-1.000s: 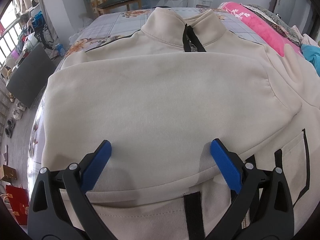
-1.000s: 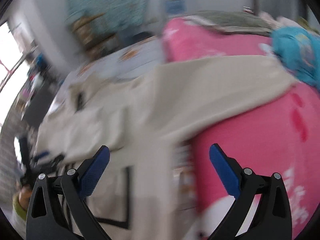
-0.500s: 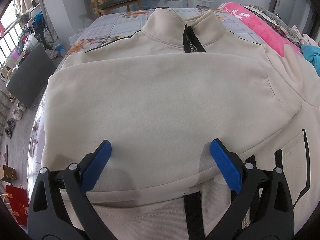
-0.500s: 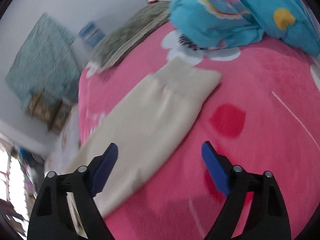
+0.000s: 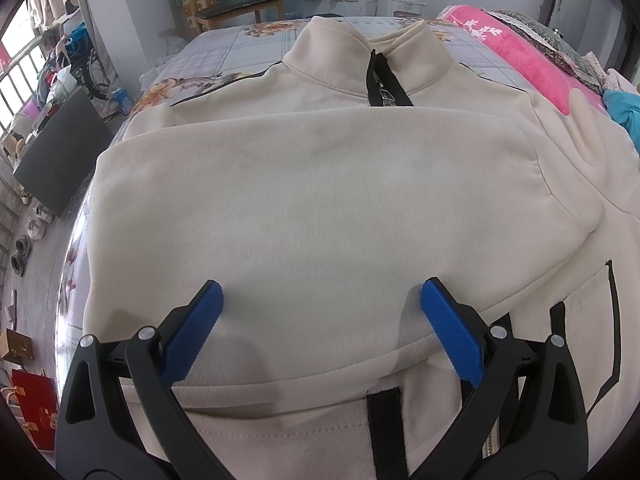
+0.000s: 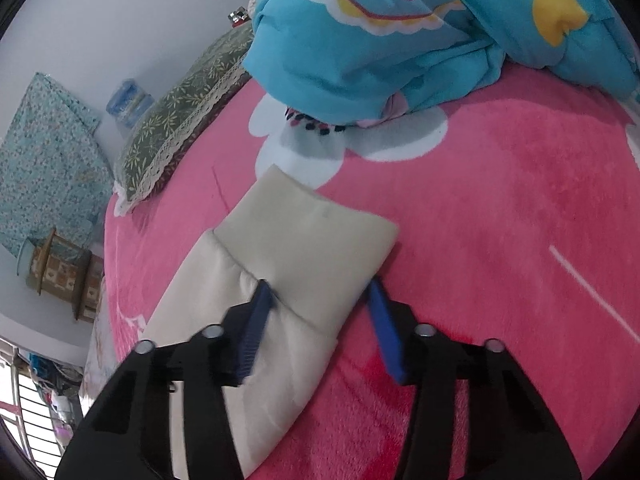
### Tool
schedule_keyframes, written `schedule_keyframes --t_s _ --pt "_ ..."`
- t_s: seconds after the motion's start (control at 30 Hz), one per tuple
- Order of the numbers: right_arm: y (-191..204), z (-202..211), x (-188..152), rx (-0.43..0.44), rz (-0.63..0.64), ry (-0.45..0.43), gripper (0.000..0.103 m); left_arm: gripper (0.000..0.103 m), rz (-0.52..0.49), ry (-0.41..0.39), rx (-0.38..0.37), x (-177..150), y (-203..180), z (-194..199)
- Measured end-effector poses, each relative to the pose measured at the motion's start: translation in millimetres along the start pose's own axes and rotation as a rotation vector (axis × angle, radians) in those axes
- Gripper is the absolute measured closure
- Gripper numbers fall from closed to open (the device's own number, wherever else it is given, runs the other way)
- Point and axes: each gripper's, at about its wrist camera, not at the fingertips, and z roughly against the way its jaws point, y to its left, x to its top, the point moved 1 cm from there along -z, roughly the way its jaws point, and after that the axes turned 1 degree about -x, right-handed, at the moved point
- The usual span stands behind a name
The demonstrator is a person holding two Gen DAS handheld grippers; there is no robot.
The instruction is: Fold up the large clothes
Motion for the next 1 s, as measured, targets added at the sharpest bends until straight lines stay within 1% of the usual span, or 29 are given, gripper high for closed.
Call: schedule_keyframes --t_s 0.03,0.2,0.27,0.3,0.33,0.37,0.4,0.43,0.57,0.8,1.0 --pt "0 -1 3 0.000 0.002 -0.007 0.067 0.006 0.001 0.001 0.001 0 0 0" --pt "-5 -10 4 -0.023 0.004 -0.006 0.068 0.006 0.002 0.003 0.002 2 0 -1" --pt "-3 -9 3 -0.039 0.015 -0.011 0.069 0.006 0.003 0.002 0.002 2 0 -1" --pt "-1 -9 2 -0.059 0.031 -0.015 0.073 0.006 0.003 0.001 0.002 2 0 -1" --pt "1 -8 2 -0.077 0.042 -0.021 0.079 0.006 0.003 0.001 0.002 2 0 -1" --pt "3 -5 2 -0.096 0.052 -0.031 0.082 0.006 0.004 0.000 0.003 2 0 -1" --pt "5 -4 2 -0.102 0.057 -0.037 0.088 0.006 0.004 -0.001 0.003 2 0 -1" --pt "7 0 2 -0.111 0.064 -0.046 0.092 0.006 0.004 0.000 0.003 2 0 -1" --pt "22 19 3 -0.125 0.110 -0.095 0.094 0.006 0.003 0.003 0.002 2 0 -2" --pt "56 66 0 -0.090 0.193 -0.180 0.094 0.006 0.008 0.003 0.007 2 -1 -2" --pt "88 115 -14 0.004 0.254 -0.238 0.095 0.006 0.007 0.007 0.006 3 -1 -2"
